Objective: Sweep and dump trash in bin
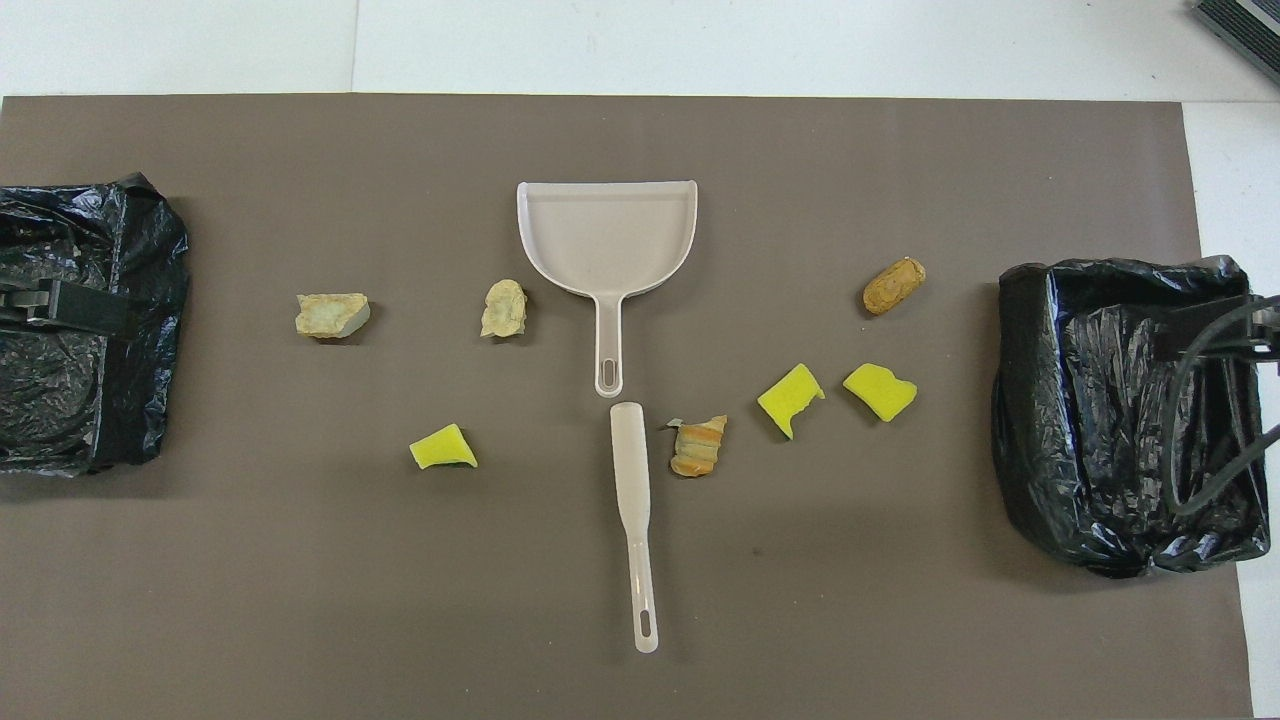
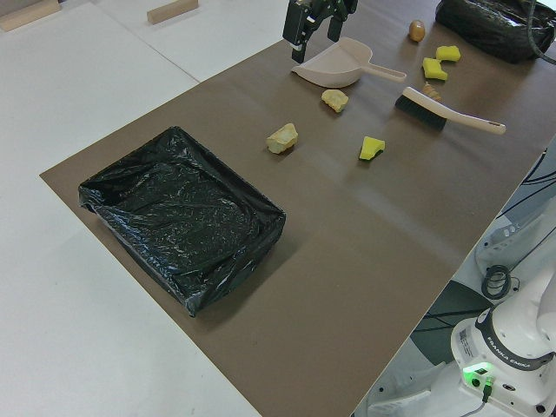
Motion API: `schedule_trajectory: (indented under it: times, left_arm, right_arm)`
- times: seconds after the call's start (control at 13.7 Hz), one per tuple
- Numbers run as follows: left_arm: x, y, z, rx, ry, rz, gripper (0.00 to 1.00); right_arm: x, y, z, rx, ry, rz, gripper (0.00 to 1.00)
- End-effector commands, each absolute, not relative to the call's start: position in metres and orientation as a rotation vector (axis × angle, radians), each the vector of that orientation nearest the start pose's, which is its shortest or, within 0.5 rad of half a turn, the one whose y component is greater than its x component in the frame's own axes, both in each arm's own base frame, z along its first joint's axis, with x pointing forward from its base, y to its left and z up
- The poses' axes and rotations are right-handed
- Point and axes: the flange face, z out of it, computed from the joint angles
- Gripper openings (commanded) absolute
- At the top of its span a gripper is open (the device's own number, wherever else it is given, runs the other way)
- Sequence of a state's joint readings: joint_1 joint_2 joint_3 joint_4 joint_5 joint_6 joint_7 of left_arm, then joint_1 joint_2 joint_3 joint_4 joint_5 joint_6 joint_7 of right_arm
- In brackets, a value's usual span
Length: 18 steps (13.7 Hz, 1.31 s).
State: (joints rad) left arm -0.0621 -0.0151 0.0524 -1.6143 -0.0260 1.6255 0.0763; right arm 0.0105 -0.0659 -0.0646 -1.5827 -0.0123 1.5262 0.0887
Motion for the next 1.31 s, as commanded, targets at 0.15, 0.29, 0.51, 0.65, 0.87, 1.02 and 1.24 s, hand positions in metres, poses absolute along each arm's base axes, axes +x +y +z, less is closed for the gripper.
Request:
schedule_trajectory:
  times: [0.15,0.29,0.51,0.65,0.87,1.02,1.24]
  left_arm:
    - [0.553,-0.006,0.622,-3.154,0.149,-0.052,1.0]
    - [0.553,-0.006,0.622,-3.154,0.149,-0.052,1.0]
    - [0.553,-0.006,0.622,-3.154,0.149,-0.052,1.0]
    - [0.553,-0.006,0.622,-3.154,0.149,-0.052,1.0]
    - [0.552,-0.006,0.623,-3.154,0.149,-0.054,1.0]
    - [0.553,-0.006,0.622,-3.154,0.149,-0.052,1.0]
    - [0.553,-0.006,0.622,-3.154,0.149,-0.052,1.0]
  right_arm:
    - [0.524,-0.032,0.651,-3.134,0.202,-0.007,1.0]
    - [0.517,-0.029,0.642,-3.136,0.185,0.015,1.0]
    - [0.515,-0.026,0.64,-3.135,0.182,-0.007,1.0]
    - [0.515,-0.026,0.638,-3.135,0.185,0.0,1.0]
    - [0.515,-0.027,0.637,-3.135,0.182,0.0,1.0]
    - [0.515,-0.027,0.638,-3.135,0.182,-0.002,1.0]
    - [0.515,-0.026,0.637,-3.14,0.183,0.005,1.0]
